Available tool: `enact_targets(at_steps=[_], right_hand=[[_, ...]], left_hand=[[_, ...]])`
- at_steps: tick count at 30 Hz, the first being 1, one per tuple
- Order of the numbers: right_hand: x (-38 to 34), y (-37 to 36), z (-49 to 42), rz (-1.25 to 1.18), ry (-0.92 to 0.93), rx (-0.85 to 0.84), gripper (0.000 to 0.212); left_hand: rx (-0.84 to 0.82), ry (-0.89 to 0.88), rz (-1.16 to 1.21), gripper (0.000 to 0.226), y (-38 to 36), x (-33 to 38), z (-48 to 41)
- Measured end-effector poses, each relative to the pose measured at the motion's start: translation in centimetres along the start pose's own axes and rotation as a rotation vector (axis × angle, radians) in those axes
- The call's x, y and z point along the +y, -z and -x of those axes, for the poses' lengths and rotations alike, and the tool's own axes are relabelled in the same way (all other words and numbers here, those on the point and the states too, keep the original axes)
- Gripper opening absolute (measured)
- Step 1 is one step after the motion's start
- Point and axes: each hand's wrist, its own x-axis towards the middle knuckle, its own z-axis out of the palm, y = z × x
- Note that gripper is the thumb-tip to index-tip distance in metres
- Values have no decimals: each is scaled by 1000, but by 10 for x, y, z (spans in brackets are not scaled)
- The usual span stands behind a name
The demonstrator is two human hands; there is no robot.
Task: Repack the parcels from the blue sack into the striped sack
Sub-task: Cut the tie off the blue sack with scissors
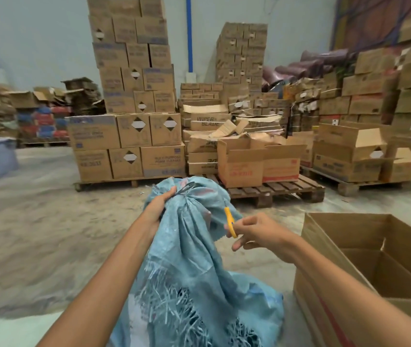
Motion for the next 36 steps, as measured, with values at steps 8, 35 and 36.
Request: enact_targets(at_steps=[8, 35, 36], right_hand=[[-31, -27, -8, -347, 8, -359, 41], [-21, -38, -28, -363, 0, -380, 51], [-20, -38, -29, -370, 5, -367, 48]], left_hand=[[110, -40, 54, 56, -6, 2, -6], [381, -185, 53, 60, -25, -5, -12], [378, -188, 55, 61, -27, -6, -11]])
